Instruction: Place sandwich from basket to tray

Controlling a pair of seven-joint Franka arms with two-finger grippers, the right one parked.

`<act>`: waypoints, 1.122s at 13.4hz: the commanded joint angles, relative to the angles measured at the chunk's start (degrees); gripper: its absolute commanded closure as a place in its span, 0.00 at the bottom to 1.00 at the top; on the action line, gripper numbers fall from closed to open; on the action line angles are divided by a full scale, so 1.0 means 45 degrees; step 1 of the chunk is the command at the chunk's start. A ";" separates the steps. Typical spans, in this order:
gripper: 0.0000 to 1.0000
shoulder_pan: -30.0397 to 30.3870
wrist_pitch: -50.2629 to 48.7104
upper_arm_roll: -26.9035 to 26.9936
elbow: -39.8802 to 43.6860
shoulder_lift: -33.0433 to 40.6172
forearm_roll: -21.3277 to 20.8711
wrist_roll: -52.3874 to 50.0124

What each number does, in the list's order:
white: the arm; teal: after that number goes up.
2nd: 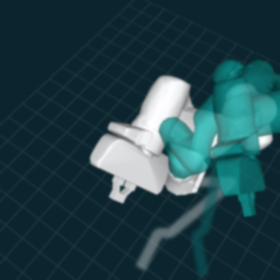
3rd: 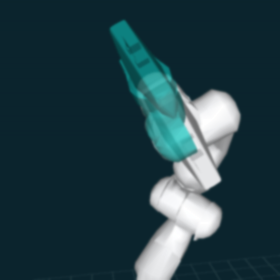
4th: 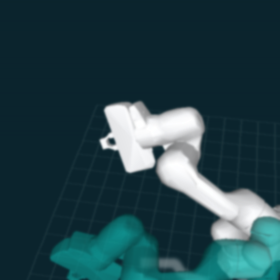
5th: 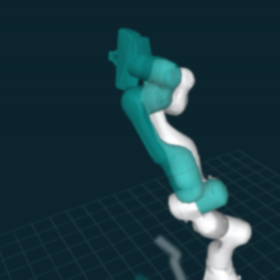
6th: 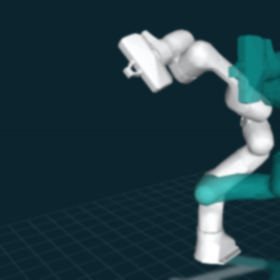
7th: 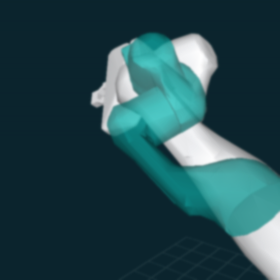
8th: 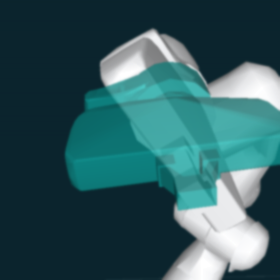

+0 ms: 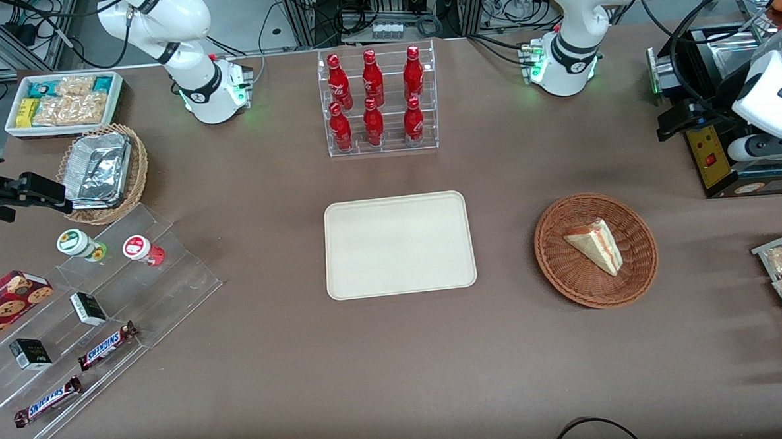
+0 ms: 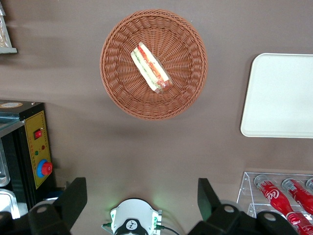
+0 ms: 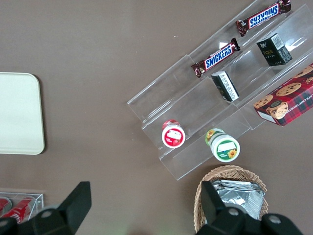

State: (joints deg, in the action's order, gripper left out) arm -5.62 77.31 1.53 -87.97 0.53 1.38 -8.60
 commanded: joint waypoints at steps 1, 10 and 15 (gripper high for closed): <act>0.00 -0.0078 -0.0266 0.0051 0.0331 -0.0117 0.0142 0.0095; 0.00 -0.0040 0.0007 0.0051 0.0214 -0.0409 -0.0092 0.0154; 0.00 0.0078 0.1155 0.0149 -0.0935 -0.0781 -0.0444 0.0135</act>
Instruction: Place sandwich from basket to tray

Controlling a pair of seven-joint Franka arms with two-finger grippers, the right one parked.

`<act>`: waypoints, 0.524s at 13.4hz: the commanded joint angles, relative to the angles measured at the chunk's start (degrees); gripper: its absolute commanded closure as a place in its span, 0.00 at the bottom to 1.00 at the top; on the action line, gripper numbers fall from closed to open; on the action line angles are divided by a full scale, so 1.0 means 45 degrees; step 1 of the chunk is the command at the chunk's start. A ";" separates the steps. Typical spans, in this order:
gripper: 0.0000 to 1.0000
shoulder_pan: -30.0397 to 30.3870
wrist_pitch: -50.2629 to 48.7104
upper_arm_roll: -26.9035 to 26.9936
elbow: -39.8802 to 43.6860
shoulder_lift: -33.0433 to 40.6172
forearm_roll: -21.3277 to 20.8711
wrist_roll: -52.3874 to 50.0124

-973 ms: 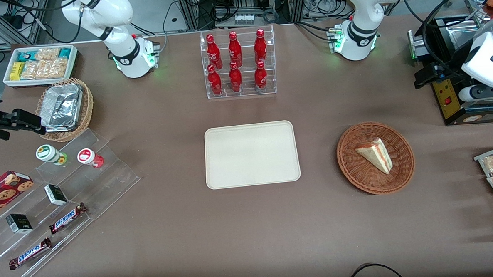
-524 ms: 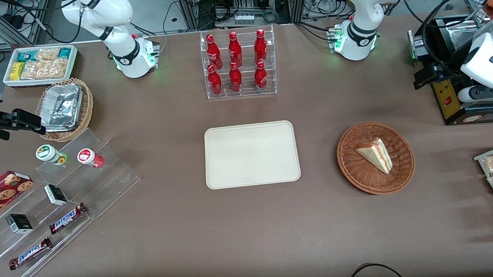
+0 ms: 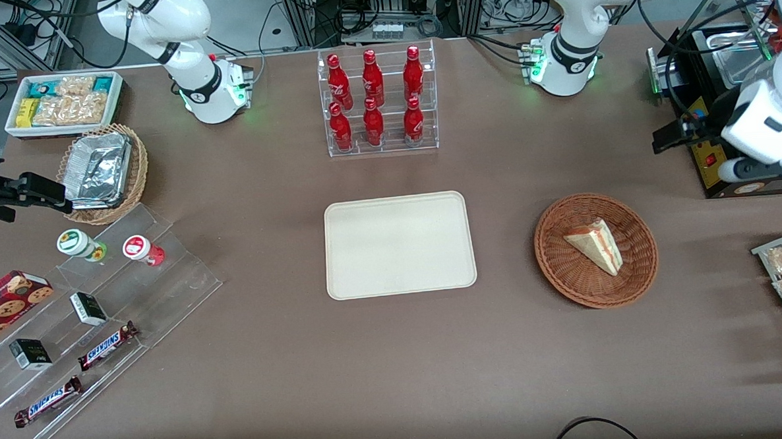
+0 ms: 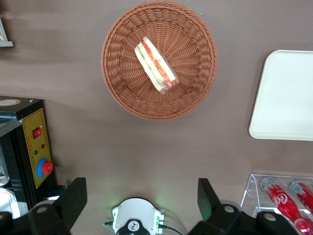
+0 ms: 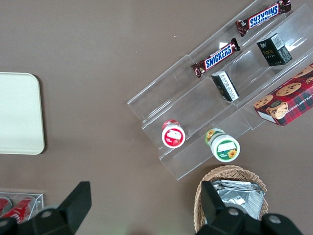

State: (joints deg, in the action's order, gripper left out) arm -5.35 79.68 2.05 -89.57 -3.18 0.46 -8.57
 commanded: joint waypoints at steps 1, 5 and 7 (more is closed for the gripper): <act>0.00 0.0036 0.1136 0.0053 -0.1048 0.0042 -0.0259 0.0127; 0.00 0.0115 0.3478 0.0326 -0.3391 0.0237 -0.0396 -0.0068; 0.00 0.0115 0.4943 0.0326 -0.4602 0.0432 -0.0415 -0.0825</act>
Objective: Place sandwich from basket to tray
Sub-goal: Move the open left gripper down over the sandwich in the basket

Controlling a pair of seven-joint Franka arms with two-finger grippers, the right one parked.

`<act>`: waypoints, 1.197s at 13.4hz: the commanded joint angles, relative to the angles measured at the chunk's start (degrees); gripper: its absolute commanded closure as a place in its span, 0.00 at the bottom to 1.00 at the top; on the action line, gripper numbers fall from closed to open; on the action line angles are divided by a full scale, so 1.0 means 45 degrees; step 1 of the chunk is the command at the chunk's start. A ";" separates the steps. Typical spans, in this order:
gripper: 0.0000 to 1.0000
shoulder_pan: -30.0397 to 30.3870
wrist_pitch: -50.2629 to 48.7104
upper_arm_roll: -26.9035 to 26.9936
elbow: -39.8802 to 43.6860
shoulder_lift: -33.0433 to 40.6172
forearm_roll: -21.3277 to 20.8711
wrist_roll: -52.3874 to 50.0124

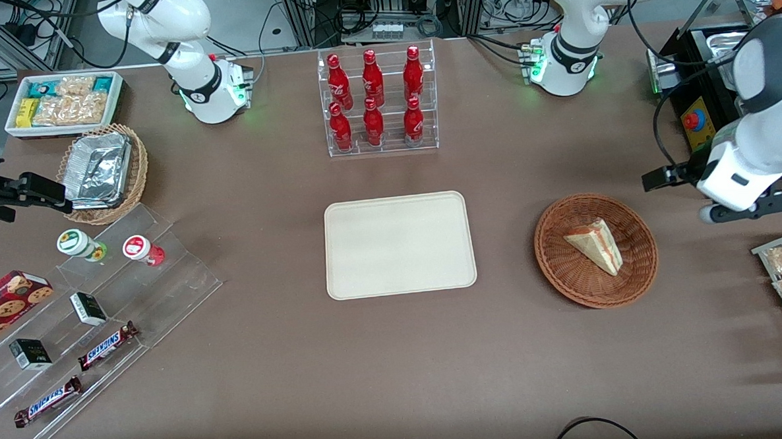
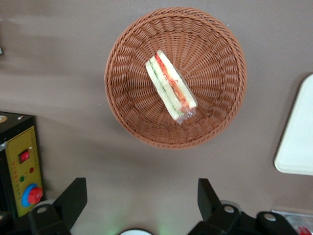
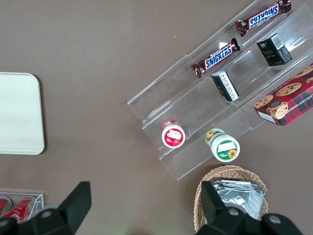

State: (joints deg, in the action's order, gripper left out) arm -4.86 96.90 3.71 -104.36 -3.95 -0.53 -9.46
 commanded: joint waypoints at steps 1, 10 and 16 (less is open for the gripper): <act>0.00 0.0006 0.1664 -0.0043 -0.1688 0.0663 -0.0194 -0.1251; 0.00 -0.0461 0.5906 -0.0140 -0.4368 0.0177 -0.0174 -0.7095; 0.00 -0.0833 0.6611 -0.0160 -0.4368 -0.0917 -0.0174 -0.7897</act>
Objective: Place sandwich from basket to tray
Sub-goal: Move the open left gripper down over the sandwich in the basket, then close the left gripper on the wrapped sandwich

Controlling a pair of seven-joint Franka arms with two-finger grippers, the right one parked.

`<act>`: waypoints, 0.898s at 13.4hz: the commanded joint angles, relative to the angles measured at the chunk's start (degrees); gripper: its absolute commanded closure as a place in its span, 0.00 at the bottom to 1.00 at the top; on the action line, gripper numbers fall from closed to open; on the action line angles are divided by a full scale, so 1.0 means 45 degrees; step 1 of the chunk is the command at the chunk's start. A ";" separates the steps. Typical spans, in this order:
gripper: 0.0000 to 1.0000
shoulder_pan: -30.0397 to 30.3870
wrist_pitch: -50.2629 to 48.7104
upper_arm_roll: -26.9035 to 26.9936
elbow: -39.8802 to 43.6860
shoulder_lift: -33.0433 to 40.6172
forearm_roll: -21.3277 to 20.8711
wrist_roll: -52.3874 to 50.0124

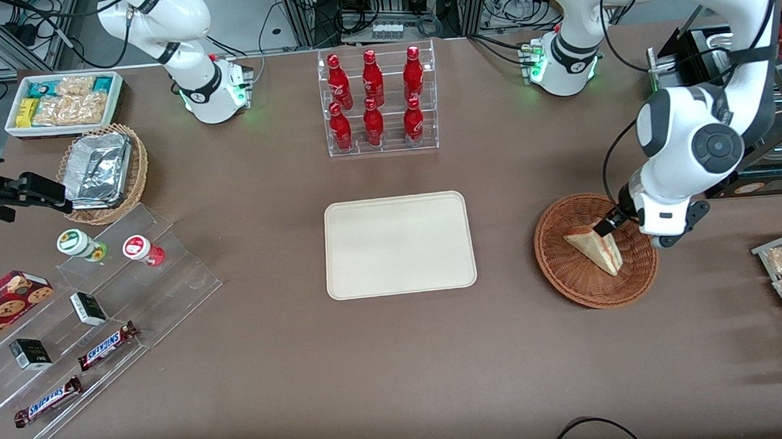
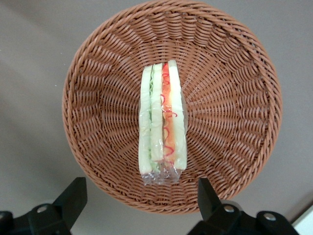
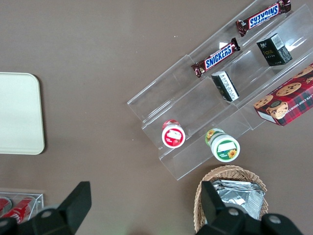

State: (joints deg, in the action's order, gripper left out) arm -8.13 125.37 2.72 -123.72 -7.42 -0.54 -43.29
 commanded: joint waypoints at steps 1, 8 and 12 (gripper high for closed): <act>0.00 -0.0186 0.0342 0.0060 -0.0066 -0.0206 -0.0173 -0.0379; 0.00 -0.0206 0.1396 0.0060 -0.0066 -0.1065 -0.0134 -0.0398; 0.00 -0.0187 0.1923 0.0060 -0.0066 -0.1436 -0.0017 -0.0418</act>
State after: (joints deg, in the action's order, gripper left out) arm -8.35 132.39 2.72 -123.90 -13.33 -0.50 -43.72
